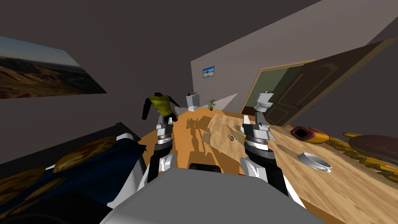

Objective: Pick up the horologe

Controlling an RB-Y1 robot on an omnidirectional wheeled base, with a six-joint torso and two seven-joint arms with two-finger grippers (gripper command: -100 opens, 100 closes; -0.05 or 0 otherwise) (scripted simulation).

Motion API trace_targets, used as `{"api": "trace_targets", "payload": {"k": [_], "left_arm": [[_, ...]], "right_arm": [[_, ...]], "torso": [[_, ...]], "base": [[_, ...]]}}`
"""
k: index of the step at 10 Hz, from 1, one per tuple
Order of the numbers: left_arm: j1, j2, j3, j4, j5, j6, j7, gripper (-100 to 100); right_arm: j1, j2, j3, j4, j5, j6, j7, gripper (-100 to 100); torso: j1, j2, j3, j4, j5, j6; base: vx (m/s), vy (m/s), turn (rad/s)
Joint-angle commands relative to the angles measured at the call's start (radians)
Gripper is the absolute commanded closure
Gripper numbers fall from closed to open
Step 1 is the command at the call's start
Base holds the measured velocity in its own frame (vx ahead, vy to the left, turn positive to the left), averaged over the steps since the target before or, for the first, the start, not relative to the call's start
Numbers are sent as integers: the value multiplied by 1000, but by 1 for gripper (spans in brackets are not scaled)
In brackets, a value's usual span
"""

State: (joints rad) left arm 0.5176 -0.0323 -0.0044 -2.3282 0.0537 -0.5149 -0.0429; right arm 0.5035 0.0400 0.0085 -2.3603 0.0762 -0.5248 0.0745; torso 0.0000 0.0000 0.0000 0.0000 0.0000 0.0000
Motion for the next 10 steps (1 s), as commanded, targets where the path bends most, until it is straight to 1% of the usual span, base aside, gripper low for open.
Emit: {"api": "trace_targets", "payload": {"k": [1, 3, 6, 7, 9, 10], "left_arm": [[0, 0, 0, 0, 0, 0, 0, 0], [0, 0, 0, 0, 0, 0, 0, 0], [0, 0, 0, 0, 0, 0, 0, 0], [0, 0, 0, 0, 0, 0, 0, 0], [0, 0, 0, 0, 0, 0, 0, 0], [0, 0, 0, 0, 0, 0, 0, 0]], "right_arm": [[-5, -36, -14, 12, -6, 14, -15, -100], [-17, -88, -46, 39, -18, 46, -49, -100], [-46, -154, -121, 104, -47, 122, -131, -100], [-46, -154, -122, 106, -47, 123, -134, -100], [-72, -185, -181, 165, -70, 183, -195, -100], [-72, -185, -187, 165, -70, 190, -208, -100]], "torso": [[0, 0, 0, 0, 0, 0], [2, 0, 0, 0, 0, 0], [5, 1, 0, 0, 1, 0], [5, 0, 0, 0, 1, 0], [4, 0, 0, 0, 1, 0], [4, 0, 0, 0, 1, 0]], "base": [[-3, 16, 20], [-6, 48, 34], [-10, 82, 45], [-18, 54, 21], [-8, 68, 60], [-7, 67, 23]]}}
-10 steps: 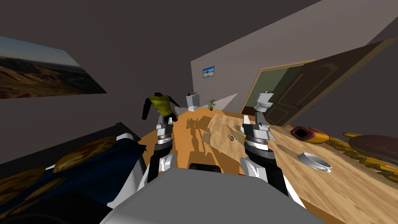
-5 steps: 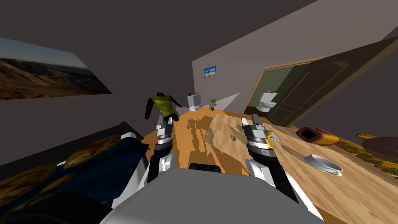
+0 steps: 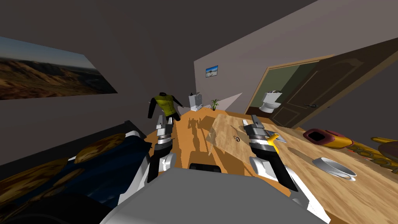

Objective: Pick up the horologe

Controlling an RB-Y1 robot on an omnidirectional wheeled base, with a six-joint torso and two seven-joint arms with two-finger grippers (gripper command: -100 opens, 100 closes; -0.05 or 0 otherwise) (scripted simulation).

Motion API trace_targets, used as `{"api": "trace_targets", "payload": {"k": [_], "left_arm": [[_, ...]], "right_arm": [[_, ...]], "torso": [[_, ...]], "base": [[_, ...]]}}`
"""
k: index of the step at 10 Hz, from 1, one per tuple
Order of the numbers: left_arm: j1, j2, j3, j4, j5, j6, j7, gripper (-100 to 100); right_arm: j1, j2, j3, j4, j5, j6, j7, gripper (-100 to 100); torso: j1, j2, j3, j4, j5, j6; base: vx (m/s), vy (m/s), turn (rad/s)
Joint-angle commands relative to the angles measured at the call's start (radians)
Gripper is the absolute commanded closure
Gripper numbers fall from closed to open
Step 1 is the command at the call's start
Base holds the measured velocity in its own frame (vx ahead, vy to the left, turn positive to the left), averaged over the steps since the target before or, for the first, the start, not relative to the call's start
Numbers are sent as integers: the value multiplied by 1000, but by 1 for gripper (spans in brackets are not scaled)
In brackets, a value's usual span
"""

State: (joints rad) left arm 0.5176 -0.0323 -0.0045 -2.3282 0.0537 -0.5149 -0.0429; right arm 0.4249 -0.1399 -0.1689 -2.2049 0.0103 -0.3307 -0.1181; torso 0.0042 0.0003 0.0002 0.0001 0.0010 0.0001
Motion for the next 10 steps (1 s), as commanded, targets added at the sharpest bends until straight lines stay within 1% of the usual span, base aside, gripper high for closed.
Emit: {"api": "trace_targets", "payload": {"k": [1, 2, 3, 4, 5, 6, 7, 8, 9, 10], "left_arm": [[0, 0, 0, 0, 0, 0, 0, 0], [0, 0, 0, 0, 0, 0, 0, 0], [0, 0, 0, 0, 0, 0, 0, 0], [0, 0, 0, 0, 0, 0, 0, 0], [0, 0, 0, 0, 0, 0, 0, 0], [0, 0, 0, 0, 0, 0, 0, 0], [0, 0, 0, 0, 0, 0, 0, 0], [0, 0, 0, 0, 0, 0, 0, 0], [0, 0, 0, 0, 0, 0, 0, 0], [0, 0, 0, 0, 0, 0, 0, 0]], "right_arm": [[-8, -17, -46, 43, -17, 32, -50, -100], [-8, -17, -46, 43, -17, 32, -58, -100], [-25, -27, -84, 78, -29, 71, -99, -100], [-25, -27, -84, 78, -29, 71, -102, -100], [-42, -35, -123, 115, -42, 111, -141, -100], [-42, -35, -123, 115, -42, 111, -149, -100], [-60, -41, -164, 154, -54, 152, -185, -100], [-60, -41, -164, 154, -54, 152, -199, -100], [-79, -45, -204, 194, -66, 194, -231, -100], [-79, -45, -205, 194, -66, 194, -249, -100]], "torso": [[0, 0, 0, 0, 0, 0], [0, 0, 0, 0, 0, 0], [-1, 0, 0, 0, 0, 0], [0, 1, 0, 0, 0, 0], [-1, 0, 0, 0, 0, 0], [-1, 0, 0, 0, 0, 0], [-2, 0, 0, 0, 0, 0], [-1, 0, 0, 0, 0, 0], [-1, 0, 0, 0, 0, 0], [-1, 0, 0, 0, 0, 0]], "base": [[-3, 66, 48], [-8, 49, 27], [-18, 64, 71], [-12, 47, 20], [-5, 53, 59], [-3, 46, 27], [1, 53, 60], [2, 47, 31], [-3, 58, 58], [-7, 50, 36]]}}
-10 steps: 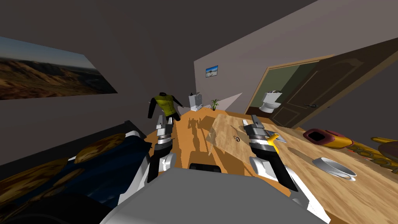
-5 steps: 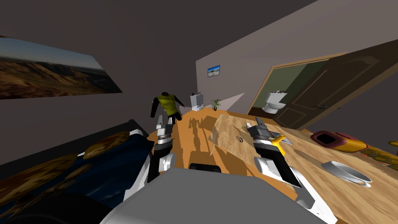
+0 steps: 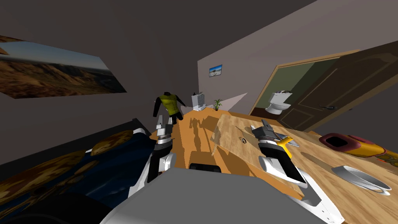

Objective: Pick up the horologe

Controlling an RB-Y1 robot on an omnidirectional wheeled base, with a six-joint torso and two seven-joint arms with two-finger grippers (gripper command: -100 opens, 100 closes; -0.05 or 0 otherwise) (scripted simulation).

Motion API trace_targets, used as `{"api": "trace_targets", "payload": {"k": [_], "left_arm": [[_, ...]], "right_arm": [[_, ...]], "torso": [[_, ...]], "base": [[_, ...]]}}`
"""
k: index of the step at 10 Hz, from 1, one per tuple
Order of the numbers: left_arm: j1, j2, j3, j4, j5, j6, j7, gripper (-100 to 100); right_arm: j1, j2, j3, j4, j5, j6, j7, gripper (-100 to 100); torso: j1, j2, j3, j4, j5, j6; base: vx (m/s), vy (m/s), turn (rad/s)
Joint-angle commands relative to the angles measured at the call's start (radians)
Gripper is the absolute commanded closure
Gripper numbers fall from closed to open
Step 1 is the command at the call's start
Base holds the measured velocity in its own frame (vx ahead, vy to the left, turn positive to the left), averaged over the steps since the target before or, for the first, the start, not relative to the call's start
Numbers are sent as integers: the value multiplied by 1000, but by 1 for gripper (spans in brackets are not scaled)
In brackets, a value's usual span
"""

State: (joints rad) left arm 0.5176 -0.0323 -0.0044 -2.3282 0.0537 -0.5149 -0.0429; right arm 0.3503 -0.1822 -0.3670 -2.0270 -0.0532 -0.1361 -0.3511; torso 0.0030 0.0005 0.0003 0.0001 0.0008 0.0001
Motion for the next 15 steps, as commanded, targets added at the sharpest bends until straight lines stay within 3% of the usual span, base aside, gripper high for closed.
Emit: {"api": "trace_targets", "payload": {"k": [1, 2, 3, 4, 5, 6, 7, 8, 9, 10, 11, 12, 13, 14, 15], "left_arm": [[0, 0, 0, 0, 0, 0, 0, 0], [0, 0, 0, 0, 0, 0, 0, 0], [0, 0, 0, 0, 0, 0, 0, 0], [0, 0, 0, 0, 0, 0, 0, 0], [0, 0, 0, 0, 0, 0, 0, 0], [0, 0, 0, 0, 0, 0, 0, 0], [0, 0, 0, 0, 0, 0, 0, 0], [0, 0, 0, 0, 0, 0, 0, 0], [0, 0, 0, 0, 0, 0, 0, 0], [0, 0, 0, 0, 0, 0, 0, 0], [0, 0, 0, 0, 0, 0, 0, 0], [0, 0, 0, 0, 0, 0, 0, 0], [0, 0, 0, 0, 0, 0, 0, 0], [0, 0, 0, 0, 0, 0, 0, 0], [0, 0, 0, 0, 0, 0, 0, 0]], "right_arm": [[-24, -5, -48, 50, -14, 42, -50, -100], [-24, -5, -48, 58, -14, 42, -68, -100], [-45, -7, -89, 92, -24, 84, -100, -100], [-45, -7, -89, 100, -24, 84, -121, -100], [-66, -7, -130, 142, -34, 126, -153, -100], [-66, -7, -130, 143, -34, 126, -175, -100], [-88, -7, -171, 186, -43, 168, -203, -100], [-88, -7, -171, 186, -43, 168, -230, -100], [-110, -6, -211, 228, -51, 204, -260, -100], [-110, -6, -211, 230, -51, 210, -285, -100], [-133, -5, -250, 272, -58, 250, -315, -100], [-133, -5, -250, 275, -58, 250, -340, -100], [-156, -4, -288, 310, -64, 290, -372, -100], [-156, -4, -288, 319, -64, 290, -395, -100], [-179, -3, -325, 358, -69, 329, -426, -100]], "torso": [[0, 0, 0, 0, 0, 0], [0, 0, 0, 0, 0, 0], [0, 0, 0, 0, 0, 0], [-1, 0, 0, 0, 0, 0], [-1, 0, 0, 0, 0, 0], [-1, -1, 0, 0, 0, 0], [-1, 0, 0, 0, 0, 0], [-1, 0, 0, 0, 0, 0], [-1, 0, 0, 0, 0, 0], [-2, 0, 0, 0, 0, 0], [-2, 0, 0, 0, 0, 0], [-2, 0, 0, 0, 0, 0], [-2, -1, 0, 0, 0, 0], [-2, 0, 0, 0, -1, 0], [-2, 0, 0, 0, 0, 0]], "base": [[-6, 55, 73], [-6, 41, 35], [-1, 47, 60], [0, 36, 35], [2, 43, 70], [-1, 35, 42], [-7, 39, 77], [-4, 30, 26], [2, 27, 70], [4, 24, 43], [5, 30, 108], [4, 21, 23], [0, 20, 52], [1, 14, 47], [5, 13, 73]]}}
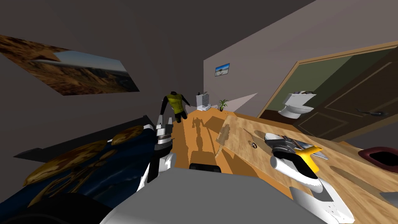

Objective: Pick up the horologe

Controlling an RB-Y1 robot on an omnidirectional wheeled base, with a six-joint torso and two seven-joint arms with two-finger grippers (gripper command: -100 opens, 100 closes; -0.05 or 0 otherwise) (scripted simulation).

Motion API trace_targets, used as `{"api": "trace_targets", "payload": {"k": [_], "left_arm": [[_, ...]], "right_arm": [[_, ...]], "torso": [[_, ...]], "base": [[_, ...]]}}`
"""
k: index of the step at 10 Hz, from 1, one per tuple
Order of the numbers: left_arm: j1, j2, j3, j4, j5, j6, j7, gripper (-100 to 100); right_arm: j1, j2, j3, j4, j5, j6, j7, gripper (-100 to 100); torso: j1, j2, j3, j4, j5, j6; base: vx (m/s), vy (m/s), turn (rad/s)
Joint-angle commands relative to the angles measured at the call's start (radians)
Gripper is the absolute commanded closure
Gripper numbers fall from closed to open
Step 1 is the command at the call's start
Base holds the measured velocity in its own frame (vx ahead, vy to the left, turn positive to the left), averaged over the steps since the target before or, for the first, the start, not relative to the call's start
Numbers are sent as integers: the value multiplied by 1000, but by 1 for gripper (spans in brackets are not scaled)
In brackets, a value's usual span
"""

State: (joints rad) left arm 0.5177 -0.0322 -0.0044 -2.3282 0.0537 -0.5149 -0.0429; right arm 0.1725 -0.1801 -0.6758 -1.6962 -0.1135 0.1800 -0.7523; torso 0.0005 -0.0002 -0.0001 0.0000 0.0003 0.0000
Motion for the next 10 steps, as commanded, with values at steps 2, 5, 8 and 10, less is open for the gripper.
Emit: {"api": "trace_targets", "payload": {"k": [2, 5, 8, 10], "left_arm": [[0, 0, 0, 0, 0, 0, 0, 0], [0, 0, 0, 0, 0, 0, 0, 0], [0, 0, 0, 0, 0, 0, 0, 0], [0, 0, 0, 0, 0, 0, 0, 0]], "right_arm": [[-25, -3, -52, 69, -12, 50, -76, -100], [-49, -2, -86, 121, -14, 86, -157, -100], [-96, 0, -149, 201, -15, 153, -241, -100], [-119, 0, -177, 241, -14, 184, -295, -100]], "torso": [[0, 0, 0, 0, 0, 0], [-1, 0, 0, 0, 0, 0], [-2, 0, 0, 0, 0, 0], [-2, 0, 0, 0, 0, 1]], "base": [[4, 7, 58], [3, 0, 55], [4, -10, 56], [5, -18, 63]]}}
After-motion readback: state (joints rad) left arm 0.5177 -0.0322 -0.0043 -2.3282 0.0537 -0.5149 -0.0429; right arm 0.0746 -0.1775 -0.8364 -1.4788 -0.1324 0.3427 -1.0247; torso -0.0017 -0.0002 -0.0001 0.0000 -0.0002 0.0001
